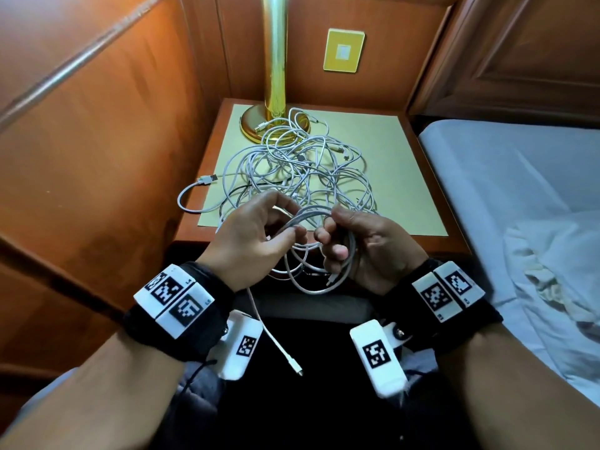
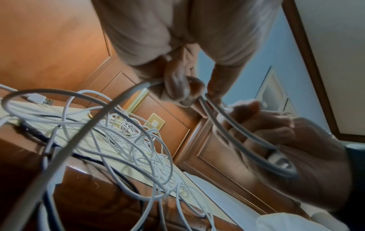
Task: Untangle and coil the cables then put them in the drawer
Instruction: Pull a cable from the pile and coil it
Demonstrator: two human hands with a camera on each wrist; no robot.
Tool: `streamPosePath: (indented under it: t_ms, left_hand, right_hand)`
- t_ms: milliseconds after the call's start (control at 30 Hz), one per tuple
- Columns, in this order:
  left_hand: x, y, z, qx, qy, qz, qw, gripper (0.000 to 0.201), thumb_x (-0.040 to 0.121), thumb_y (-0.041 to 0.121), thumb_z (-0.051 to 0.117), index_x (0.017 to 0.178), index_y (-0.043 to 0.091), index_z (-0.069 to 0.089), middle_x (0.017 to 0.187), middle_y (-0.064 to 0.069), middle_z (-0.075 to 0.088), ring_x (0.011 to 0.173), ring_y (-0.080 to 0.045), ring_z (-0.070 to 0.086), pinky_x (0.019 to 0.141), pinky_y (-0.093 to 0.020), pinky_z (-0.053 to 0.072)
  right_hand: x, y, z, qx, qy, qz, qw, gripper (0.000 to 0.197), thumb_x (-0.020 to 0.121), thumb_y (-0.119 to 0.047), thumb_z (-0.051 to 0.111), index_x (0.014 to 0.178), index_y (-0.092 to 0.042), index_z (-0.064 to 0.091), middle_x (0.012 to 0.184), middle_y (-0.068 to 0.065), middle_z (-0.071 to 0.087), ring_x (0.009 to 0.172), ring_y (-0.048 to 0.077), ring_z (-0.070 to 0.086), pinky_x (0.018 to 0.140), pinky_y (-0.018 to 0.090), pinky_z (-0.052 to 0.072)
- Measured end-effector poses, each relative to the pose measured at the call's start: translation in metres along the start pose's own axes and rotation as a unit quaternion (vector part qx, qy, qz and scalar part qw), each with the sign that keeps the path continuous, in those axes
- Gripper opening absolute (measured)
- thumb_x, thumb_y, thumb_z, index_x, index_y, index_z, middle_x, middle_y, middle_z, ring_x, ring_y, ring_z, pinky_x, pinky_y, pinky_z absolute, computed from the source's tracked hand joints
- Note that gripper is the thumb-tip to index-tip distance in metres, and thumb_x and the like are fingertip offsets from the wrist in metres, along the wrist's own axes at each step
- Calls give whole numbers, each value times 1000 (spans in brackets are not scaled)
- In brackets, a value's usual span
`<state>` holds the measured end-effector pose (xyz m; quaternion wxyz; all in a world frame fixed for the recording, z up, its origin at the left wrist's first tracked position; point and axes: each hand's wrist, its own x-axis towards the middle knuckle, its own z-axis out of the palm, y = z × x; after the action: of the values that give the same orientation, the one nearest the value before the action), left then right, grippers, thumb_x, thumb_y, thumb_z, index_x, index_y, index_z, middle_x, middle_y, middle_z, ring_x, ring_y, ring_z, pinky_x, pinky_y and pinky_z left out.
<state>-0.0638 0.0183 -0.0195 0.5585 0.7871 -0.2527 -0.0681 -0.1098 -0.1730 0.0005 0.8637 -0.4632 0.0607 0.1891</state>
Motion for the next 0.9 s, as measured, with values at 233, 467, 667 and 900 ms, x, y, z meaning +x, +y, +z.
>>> streamPosePath:
  t_ms: [233,467,667,900]
  left_hand:
    - [3,3,1,-3,72,38,997,25,81,21,72,103,13,62,91,-2,71,85,-15,69,78,-38,57]
    - [2,1,8,-11,6,-8,1000,42,92,-3,62,121,27,63,97,2,76,80,-23,75,82,-52,59]
    - [4,-10,10,71,14,113,991,48,92,-10,53,134,12,63,93,5,73,66,-16,64,69,-33,57]
    - [6,-9,8,53,17,76,996,34,96,27,61,130,31,64,96,6,72,80,-17,68,74,-34,57]
  right_hand:
    - [1,-2,-2,9,-40,2,999,25,97,-15,40,102,2,58,54,-2,33,39,9,28,58,33,51]
    - [2,-2,1,43,16,-33,998,26,98,-15,35,85,-5,55,54,-3,29,39,10,28,50,30,42]
    - [1,-5,-2,-22,53,-2,998,26,93,-20,39,77,-7,55,56,1,31,39,12,27,51,30,38]
    - [0,-4,-4,6,-3,8,1000,48,102,-46,38,62,-20,42,49,-6,23,34,8,20,43,25,26]
